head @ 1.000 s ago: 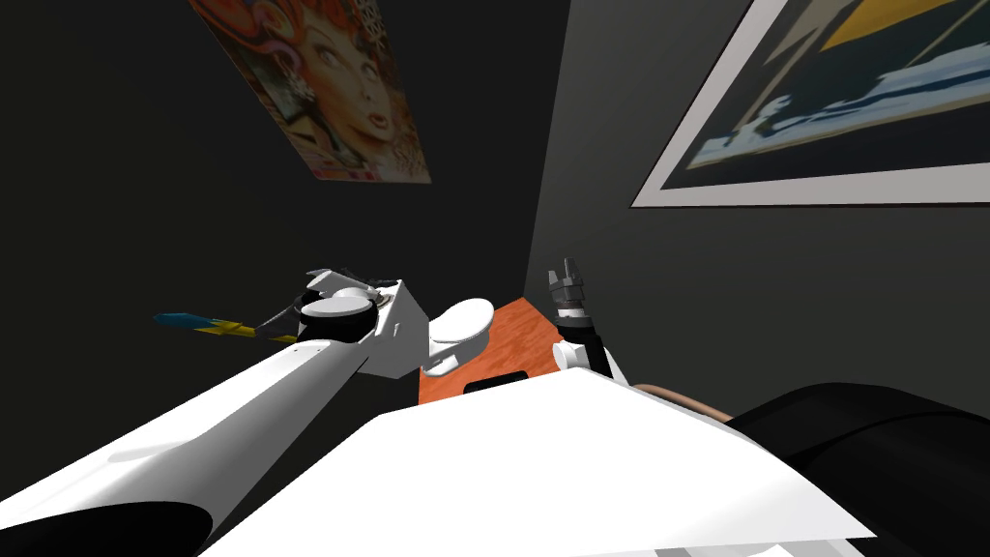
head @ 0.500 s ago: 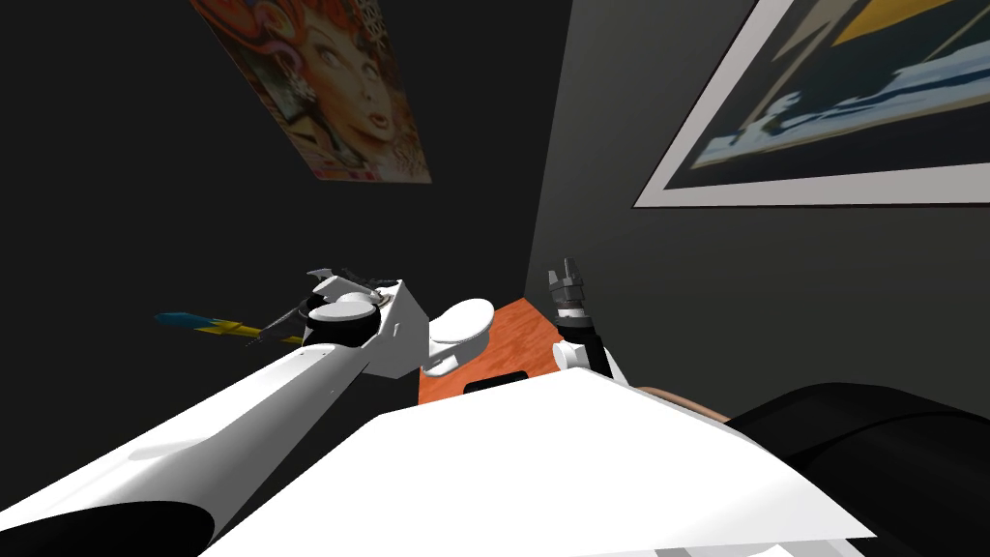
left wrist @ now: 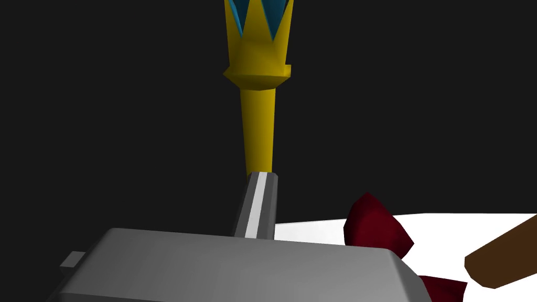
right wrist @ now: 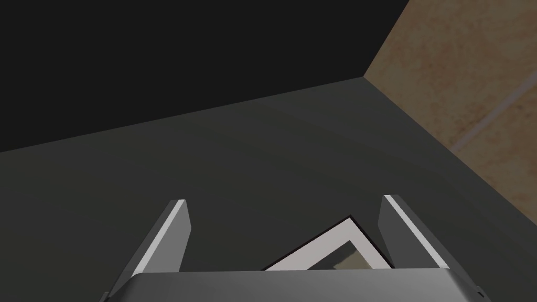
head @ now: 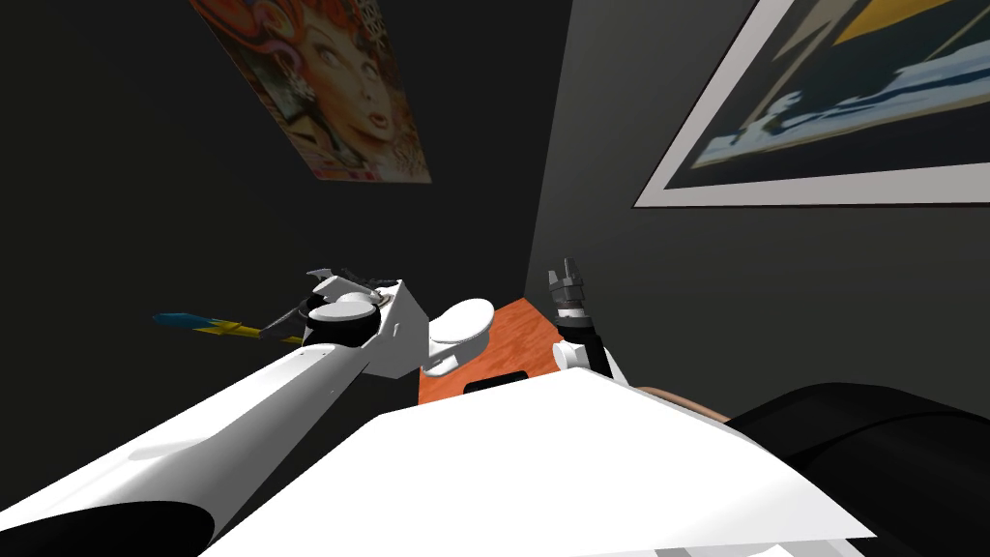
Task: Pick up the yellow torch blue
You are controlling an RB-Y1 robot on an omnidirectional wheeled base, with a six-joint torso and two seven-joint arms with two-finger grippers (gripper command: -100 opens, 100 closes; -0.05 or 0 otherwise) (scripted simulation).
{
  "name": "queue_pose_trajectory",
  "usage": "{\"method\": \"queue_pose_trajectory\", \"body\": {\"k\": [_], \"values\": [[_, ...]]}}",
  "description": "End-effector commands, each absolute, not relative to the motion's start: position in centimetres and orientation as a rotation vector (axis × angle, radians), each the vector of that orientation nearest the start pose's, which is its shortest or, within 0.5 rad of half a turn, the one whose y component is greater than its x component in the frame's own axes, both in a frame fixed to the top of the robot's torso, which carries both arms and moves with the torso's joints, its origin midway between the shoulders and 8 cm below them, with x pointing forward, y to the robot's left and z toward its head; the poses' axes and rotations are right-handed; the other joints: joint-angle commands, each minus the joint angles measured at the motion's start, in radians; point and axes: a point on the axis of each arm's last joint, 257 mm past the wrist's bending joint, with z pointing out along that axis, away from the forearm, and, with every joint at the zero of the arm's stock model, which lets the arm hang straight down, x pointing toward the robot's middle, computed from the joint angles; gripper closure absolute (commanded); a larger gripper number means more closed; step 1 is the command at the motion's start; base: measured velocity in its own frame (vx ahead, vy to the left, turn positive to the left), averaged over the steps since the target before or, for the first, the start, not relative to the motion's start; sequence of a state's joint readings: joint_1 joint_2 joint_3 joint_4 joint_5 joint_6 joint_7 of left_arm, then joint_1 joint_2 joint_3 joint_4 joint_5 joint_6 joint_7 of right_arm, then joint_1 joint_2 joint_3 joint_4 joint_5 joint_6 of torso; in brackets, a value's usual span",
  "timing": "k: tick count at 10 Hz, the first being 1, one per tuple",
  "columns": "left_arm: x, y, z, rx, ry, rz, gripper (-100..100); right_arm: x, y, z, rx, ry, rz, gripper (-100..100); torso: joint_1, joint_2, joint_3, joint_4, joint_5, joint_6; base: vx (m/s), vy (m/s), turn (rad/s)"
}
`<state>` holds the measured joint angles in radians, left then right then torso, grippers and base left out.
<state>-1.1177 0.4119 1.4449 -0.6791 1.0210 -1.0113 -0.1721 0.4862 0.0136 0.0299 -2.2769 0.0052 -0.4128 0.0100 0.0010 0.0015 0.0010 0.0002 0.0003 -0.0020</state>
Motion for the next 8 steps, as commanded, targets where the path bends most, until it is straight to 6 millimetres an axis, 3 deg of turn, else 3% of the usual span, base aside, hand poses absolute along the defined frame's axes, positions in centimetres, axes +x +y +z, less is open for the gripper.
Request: {"method": "queue_pose_trajectory", "body": {"k": [1,2,3,6,7,8], "values": [[39.3,71.1,-11.2,-1.238,-1.564,-0.927,100,36.1,-27.1,1.0,0.727,0.660,1.307,0,0.000,0.000,0.000,0.000,0.000,0.000,0.000,0.000,0.000],[39.3,71.1,-11.2,-1.238,-1.564,-0.927,0,36.1,-27.1,1.0,0.727,0.660,1.307,0,0.000,0.000,0.000,0.000,0.000,0.000,0.000,0.000,0.000],[39.3,71.1,-10.0,-1.231,-1.580,-0.921,-100,36.1,-27.1,1.0,0.727,0.660,1.307,0,0.000,0.000,0.000,0.000,0.000,0.000,-0.009,0.004,-0.018],[39.3,71.2,-8.4,-1.224,-1.600,-0.915,-100,36.1,-27.1,1.0,0.727,0.660,1.307,0,0.000,0.001,0.001,0.000,0.000,0.000,-0.013,0.006,-0.016],[39.3,71.3,-9.0,-1.225,-1.594,-0.918,-100,36.1,-27.1,1.1,0.727,0.660,1.307,0,0.000,0.001,0.001,0.000,0.000,0.000,-0.007,0.003,-0.004],[39.3,71.3,-8.9,-1.225,-1.594,-0.917,0,36.1,-27.1,1.0,0.727,0.660,1.307,0,0.000,0.001,0.000,0.000,0.000,0.000,0.000,0.000,0.000]]}}
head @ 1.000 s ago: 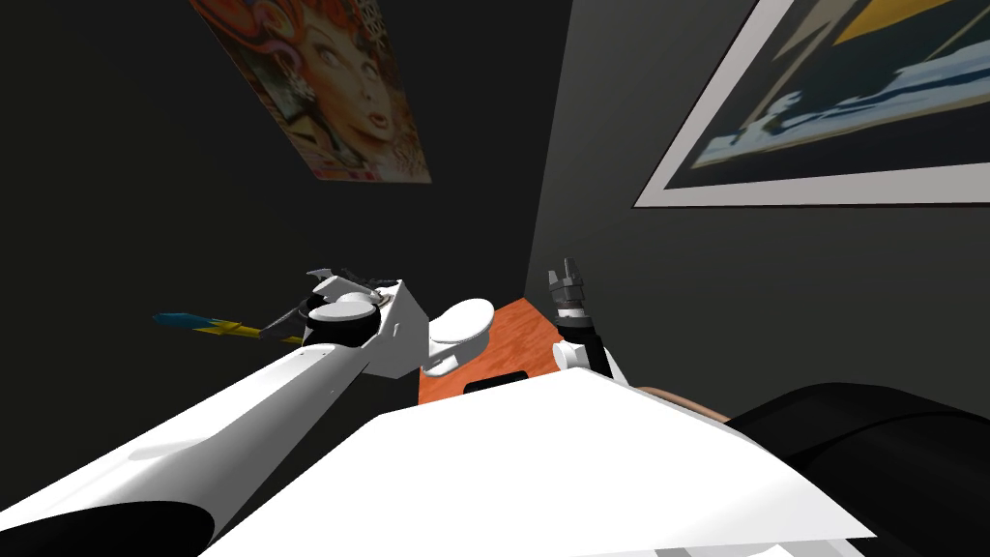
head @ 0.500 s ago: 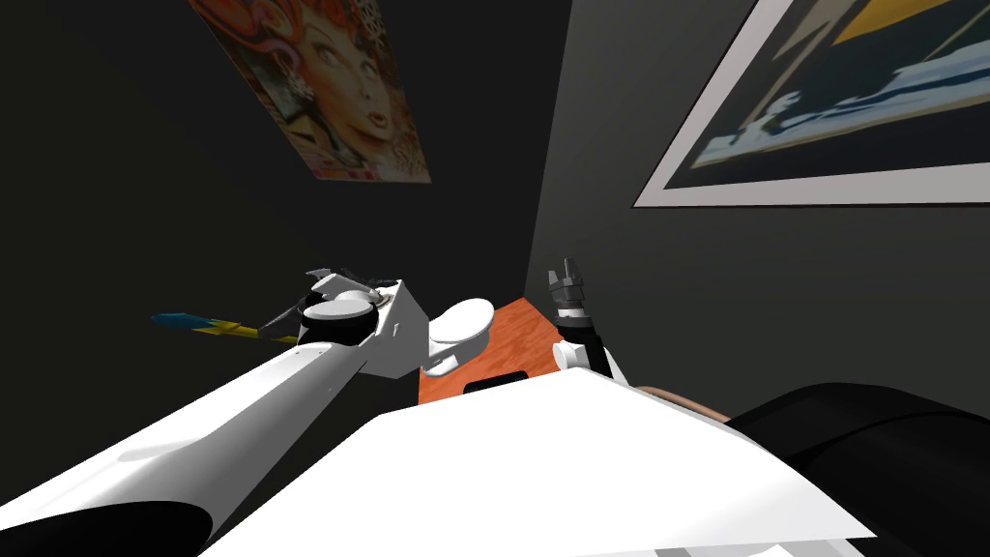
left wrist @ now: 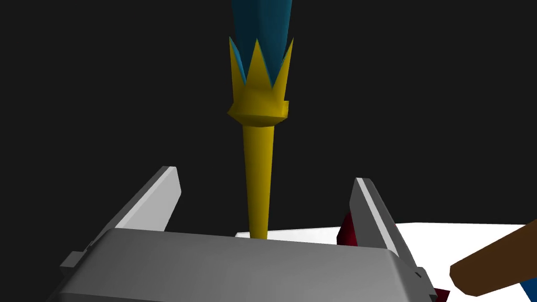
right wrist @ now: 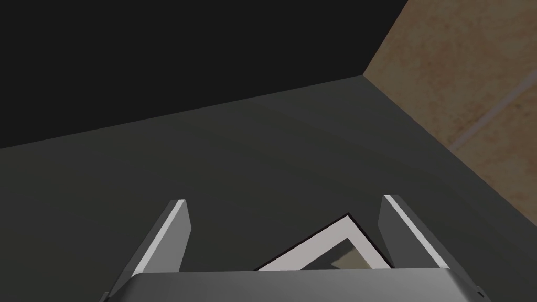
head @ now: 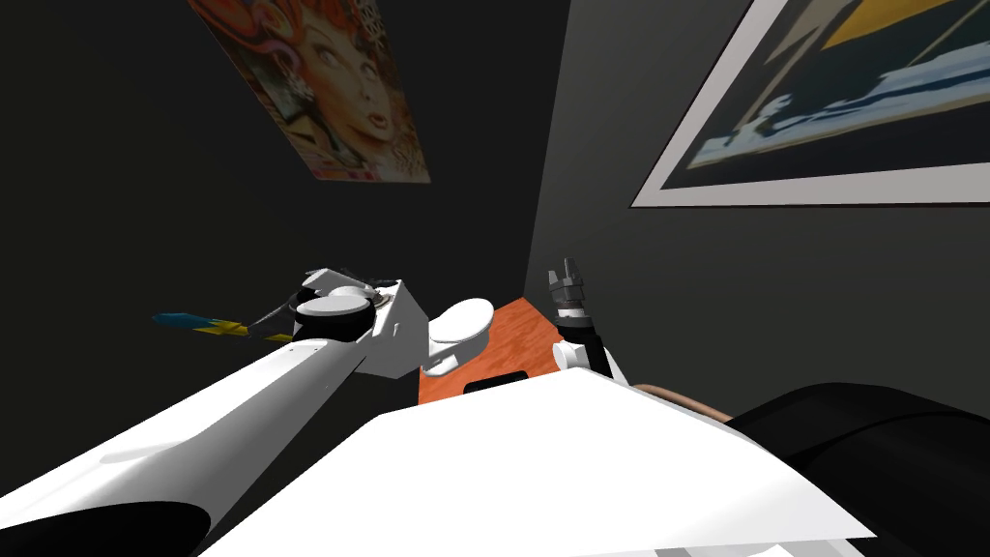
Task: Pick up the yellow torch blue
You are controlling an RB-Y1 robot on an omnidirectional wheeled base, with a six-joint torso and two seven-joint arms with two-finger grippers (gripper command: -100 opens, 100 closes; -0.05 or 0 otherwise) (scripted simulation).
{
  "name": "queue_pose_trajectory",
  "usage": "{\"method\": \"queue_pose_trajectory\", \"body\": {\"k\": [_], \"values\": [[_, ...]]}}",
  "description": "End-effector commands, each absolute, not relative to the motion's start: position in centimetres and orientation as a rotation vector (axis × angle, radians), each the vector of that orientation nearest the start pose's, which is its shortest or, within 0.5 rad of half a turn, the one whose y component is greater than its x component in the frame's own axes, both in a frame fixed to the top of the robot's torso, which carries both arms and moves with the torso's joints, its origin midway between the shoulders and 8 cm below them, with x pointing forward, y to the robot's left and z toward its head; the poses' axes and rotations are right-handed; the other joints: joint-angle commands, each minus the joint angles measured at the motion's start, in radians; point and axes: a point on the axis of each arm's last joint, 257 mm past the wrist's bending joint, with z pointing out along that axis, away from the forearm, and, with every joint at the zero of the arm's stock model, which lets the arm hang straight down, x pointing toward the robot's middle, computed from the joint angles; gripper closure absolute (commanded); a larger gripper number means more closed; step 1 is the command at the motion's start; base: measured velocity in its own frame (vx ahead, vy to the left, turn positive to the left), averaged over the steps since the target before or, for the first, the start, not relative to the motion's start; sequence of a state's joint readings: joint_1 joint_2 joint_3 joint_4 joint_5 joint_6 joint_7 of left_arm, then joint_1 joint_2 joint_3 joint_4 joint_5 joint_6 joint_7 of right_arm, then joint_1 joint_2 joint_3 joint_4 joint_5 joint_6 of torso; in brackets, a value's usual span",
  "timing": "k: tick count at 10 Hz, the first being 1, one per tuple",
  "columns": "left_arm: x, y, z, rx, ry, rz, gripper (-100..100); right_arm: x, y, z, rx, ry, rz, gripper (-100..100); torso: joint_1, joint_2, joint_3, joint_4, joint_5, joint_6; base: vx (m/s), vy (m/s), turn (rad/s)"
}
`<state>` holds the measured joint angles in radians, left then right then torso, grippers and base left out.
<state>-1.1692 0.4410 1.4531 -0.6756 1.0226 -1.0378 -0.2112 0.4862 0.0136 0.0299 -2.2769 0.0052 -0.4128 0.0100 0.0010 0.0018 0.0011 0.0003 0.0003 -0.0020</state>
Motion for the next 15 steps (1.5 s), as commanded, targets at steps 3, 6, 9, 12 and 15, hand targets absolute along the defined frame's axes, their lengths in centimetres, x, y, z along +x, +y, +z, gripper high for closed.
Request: {"method": "queue_pose_trajectory", "body": {"k": [3,6,9,12,15], "values": [[38.6,73.7,-9.7,-1.291,-1.591,-0.922,-100,36.1,-27.1,1.0,0.728,0.660,1.307,0,-0.006,-0.009,-0.005,-0.002,-0.001,-0.001,0.134,-0.089,0.139],[37.3,75.9,-10.4,-1.337,-1.587,-0.923,-100,36.1,-27.1,1.0,0.727,0.660,1.307,0,-0.004,-0.009,-0.005,-0.002,-0.001,0.000,0.119,-0.081,0.099],[37.2,77.1,-10.3,-1.363,-1.569,-0.953,-100,36.1,-27.1,1.0,0.727,0.660,1.307,0,-0.005,-0.008,-0.005,-0.002,-0.001,0.000,0.105,-0.076,0.094],[35.4,79.2,-10.5,-1.372,-1.574,-0.969,-100,36.1,-27.1,1.0,0.727,0.660,1.307,0,-0.003,-0.007,-0.004,-0.002,-0.001,0.000,0.094,-0.081,0.100],[35.1,80.4,-10.0,-1.397,-1.528,-1.001,-100,36.1,-27.1,1.0,0.727,0.660,1.307,0,-0.004,-0.009,-0.005,-0.002,-0.001,0.000,0.108,-0.074,0.084]]}}
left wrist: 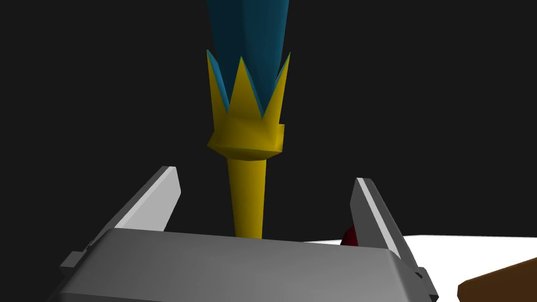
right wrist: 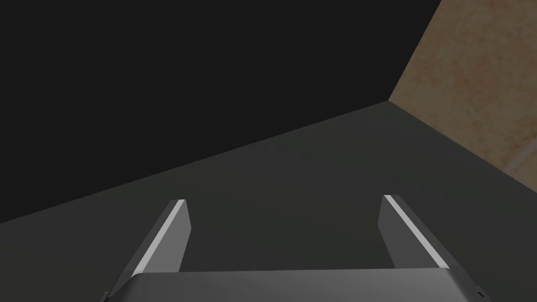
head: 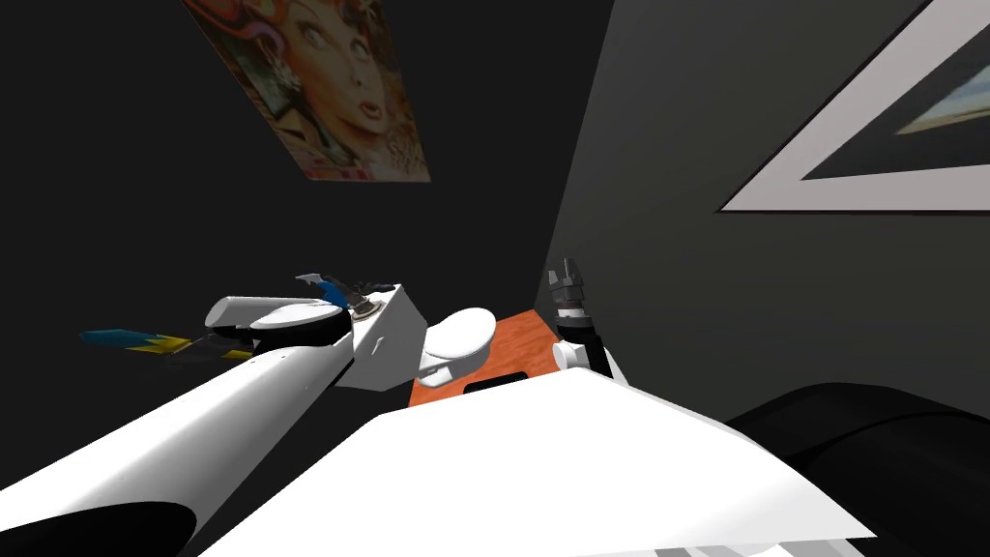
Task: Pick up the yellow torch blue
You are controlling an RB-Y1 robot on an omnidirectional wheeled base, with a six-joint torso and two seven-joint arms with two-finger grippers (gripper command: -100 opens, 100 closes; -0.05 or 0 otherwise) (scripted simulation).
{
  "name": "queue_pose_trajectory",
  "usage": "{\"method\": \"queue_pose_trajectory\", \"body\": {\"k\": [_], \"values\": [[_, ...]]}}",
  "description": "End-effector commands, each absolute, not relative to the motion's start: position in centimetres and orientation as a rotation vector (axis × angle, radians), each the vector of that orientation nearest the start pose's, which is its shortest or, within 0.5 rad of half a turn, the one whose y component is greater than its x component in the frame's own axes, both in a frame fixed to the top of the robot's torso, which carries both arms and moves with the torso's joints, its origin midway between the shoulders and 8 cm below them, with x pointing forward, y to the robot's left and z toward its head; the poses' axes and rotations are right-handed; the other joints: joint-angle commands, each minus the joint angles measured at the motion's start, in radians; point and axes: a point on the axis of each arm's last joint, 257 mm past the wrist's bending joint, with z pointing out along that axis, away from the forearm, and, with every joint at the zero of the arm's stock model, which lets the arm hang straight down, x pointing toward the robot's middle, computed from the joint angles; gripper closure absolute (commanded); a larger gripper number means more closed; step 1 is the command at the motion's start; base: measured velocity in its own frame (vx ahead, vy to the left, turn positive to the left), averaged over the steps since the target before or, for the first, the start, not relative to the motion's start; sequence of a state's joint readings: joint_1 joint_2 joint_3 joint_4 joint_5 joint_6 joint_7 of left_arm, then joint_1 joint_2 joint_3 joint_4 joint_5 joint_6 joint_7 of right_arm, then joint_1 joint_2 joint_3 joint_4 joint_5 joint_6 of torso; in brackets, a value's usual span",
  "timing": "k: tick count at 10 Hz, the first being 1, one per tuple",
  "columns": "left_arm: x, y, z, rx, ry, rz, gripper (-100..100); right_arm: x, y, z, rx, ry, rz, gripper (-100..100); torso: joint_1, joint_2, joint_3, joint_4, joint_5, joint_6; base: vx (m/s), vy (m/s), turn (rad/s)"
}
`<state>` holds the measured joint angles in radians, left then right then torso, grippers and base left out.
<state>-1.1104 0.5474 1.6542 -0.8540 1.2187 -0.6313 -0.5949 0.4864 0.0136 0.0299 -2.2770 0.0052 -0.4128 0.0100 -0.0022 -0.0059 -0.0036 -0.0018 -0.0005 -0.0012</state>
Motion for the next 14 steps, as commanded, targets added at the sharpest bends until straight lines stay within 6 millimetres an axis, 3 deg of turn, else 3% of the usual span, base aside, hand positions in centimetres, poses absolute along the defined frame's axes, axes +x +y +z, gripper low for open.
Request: {"method": "queue_pose_trajectory", "body": {"k": [1,5,6,10,11,12,14], "values": [[33.9,81.4,-10.1,-1.391,-1.532,-1.004,-100,36.1,-27.1,1.0,0.727,0.660,1.307,0,0.000,0.000,0.000,0.000,0.000,0.000,0.096,-0.092,0.117],[33.3,82.4,-9.5,-1.393,-1.505,-1.028,-100,36.1,-27.1,1.0,0.727,0.660,1.307,0,-0.001,0.001,0.001,0.000,0.000,0.000,0.078,-0.075,0.073],[33.3,82.5,-9.5,-1.396,-1.498,-1.031,100,36.1,-27.1,1.1,0.727,0.660,1.307,0,0.002,0.003,0.002,0.001,0.000,0.000,0.007,-0.007,-0.002],[33.3,82.4,-9.5,-1.396,-1.499,-1.030,100,36.1,-27.1,1.1,0.727,0.660,1.307,0,0.006,0.006,0.003,0.001,0.001,0.000,0.000,0.000,0.000],[33.3,82.4,-9.5,-1.396,-1.499,-1.030,0,36.1,-27.1,1.1,0.727,0.660,1.307,0,0.006,0.006,0.003,0.001,0.001,0.000,0.000,0.000,0.000],[34.3,81.5,-9.8,-1.399,-1.510,-1.019,100,36.1,-27.1,1.1,0.727,0.660,1.307,0,0.006,0.006,0.003,0.001,0.001,0.000,-0.097,0.091,-0.114],[35.3,80.5,-9.9,-1.408,-1.508,-1.004,100,36.1,-27.1,1.1,0.727,0.660,1.307,0,0.011,0.011,0.006,0.002,0.002,0.002,-0.105,0.113,-0.128]]}}
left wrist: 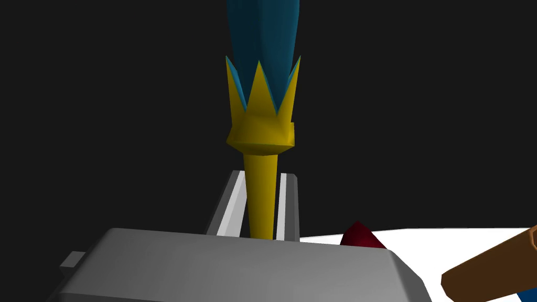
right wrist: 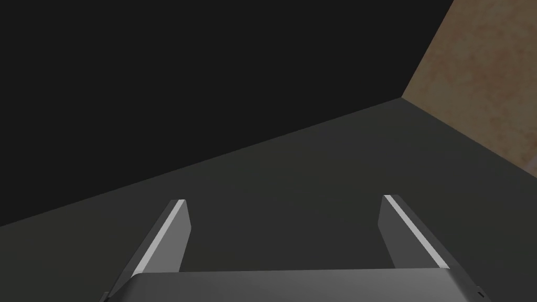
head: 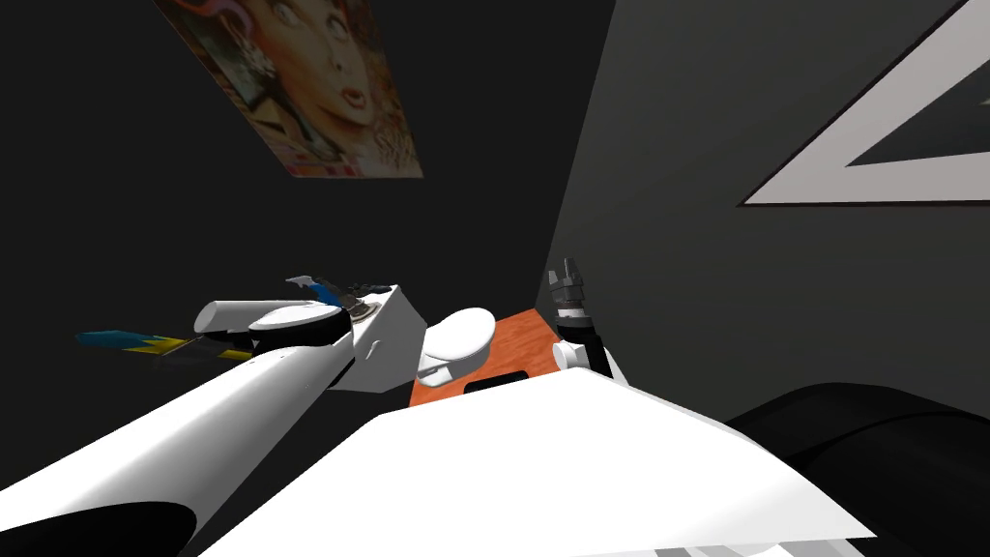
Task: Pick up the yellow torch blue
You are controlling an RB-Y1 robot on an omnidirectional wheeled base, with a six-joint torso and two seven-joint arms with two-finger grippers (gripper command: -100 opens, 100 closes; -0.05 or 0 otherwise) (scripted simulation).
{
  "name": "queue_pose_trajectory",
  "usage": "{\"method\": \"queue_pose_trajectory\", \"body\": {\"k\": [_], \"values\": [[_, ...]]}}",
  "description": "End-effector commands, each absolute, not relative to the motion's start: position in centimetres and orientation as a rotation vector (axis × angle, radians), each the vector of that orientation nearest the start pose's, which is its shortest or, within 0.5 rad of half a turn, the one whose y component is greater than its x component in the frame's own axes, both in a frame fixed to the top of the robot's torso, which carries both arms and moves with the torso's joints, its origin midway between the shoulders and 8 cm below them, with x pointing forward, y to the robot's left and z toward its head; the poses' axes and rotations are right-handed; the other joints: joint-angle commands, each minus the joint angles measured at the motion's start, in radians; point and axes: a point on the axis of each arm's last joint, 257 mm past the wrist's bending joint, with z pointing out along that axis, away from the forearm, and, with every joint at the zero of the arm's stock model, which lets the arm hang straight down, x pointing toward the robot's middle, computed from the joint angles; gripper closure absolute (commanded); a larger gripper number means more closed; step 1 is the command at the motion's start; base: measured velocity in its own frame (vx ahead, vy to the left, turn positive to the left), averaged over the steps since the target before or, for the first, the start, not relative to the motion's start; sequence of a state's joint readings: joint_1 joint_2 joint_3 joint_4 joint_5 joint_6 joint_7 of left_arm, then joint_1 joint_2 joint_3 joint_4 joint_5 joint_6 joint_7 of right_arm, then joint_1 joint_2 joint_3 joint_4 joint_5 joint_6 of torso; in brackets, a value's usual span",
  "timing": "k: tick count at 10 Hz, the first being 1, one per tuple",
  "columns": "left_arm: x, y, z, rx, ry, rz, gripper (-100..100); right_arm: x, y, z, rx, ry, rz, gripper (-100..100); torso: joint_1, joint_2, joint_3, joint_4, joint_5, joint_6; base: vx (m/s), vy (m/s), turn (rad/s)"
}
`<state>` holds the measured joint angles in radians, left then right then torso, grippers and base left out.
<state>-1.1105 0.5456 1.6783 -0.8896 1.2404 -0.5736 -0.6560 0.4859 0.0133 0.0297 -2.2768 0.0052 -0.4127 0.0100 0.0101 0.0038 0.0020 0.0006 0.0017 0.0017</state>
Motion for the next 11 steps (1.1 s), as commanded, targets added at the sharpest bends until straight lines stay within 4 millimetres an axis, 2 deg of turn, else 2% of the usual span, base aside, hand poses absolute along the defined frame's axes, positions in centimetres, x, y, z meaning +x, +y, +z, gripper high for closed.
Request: {"method": "queue_pose_trajectory", "body": {"k": [1,2,3,4,5,6,7,8,9,10,11], "values": [[35.1,80.4,-10.0,-1.397,-1.527,-1.001,100,36.1,-27.1,1.1,0.727,0.660,1.307,0,0.000,0.000,0.000,0.000,0.000,0.000,-0.072,0.092,-0.085],[36.3,79.5,-9.9,-1.410,-1.510,-0.990,100,36.1,-27.1,1.1,0.727,0.660,1.307,0,-0.001,-0.001,0.000,0.000,0.000,-0.002,-0.108,0.086,-0.087],[35.9,79.4,-10.2,-1.392,-1.541,-0.982,100,36.1,-27.1,1.1,0.727,0.660,1.307,0,-0.001,0.000,0.000,0.000,0.001,0.000,-0.104,0.070,-0.084],[37.1,78.4,-10.0,-1.401,-1.522,-0.977,100,36.1,-27.1,1.1,0.727,0.660,1.307,0,-0.002,0.000,0.000,-0.001,0.002,-0.001,-0.123,0.065,-0.131],[36.5,78.2,-10.3,-1.378,-1.557,-0.967,100,36.1,-27.1,1.1,0.727,0.660,1.307,0,-0.002,0.001,0.000,-0.001,0.002,0.001,-0.095,0.063,-0.080],[37.6,77.3,-10.0,-1.382,-1.541,-0.964,100,36.1,-27.1,1.1,0.727,0.660,1.307,0,-0.002,0.000,0.000,-0.001,0.003,-0.001,-0.089,0.077,-0.109],[37.2,77.1,-10.3,-1.363,-1.569,-0.953,100,36.1,-27.1,1.1,0.727,0.660,1.307,0,-0.002,-0.001,-0.001,-0.001,0.003,0.001,-0.089,0.075,-0.073],[38.2,76.1,-10.0,-1.361,-1.554,-0.951,100,36.1,-27.1,1.1,0.727,0.660,1.307,0,-0.002,-0.001,-0.001,-0.002,0.003,-0.001,-0.130,0.102,-0.122],[37.7,76.0,-10.2,-1.343,-1.578,-0.940,100,36.1,-27.1,1.1,0.727,0.660,1.307,0,0.000,0.001,0.000,-0.001,0.004,0.000,-0.119,0.083,-0.100],[38.6,75.0,-9.8,-1.337,-1.564,-0.942,100,36.1,-27.1,1.1,0.727,0.660,1.307,0,0.000,0.001,0.000,-0.001,0.004,-0.002,-0.120,0.082,-0.121],[38.2,74.8,-10.0,-1.319,-1.586,-0.930,100,36.1,-27.1,1.1,0.727,0.660,1.307,0,0.000,0.002,0.000,-0.001,0.005,-0.001,-0.094,0.071,-0.061]]}}
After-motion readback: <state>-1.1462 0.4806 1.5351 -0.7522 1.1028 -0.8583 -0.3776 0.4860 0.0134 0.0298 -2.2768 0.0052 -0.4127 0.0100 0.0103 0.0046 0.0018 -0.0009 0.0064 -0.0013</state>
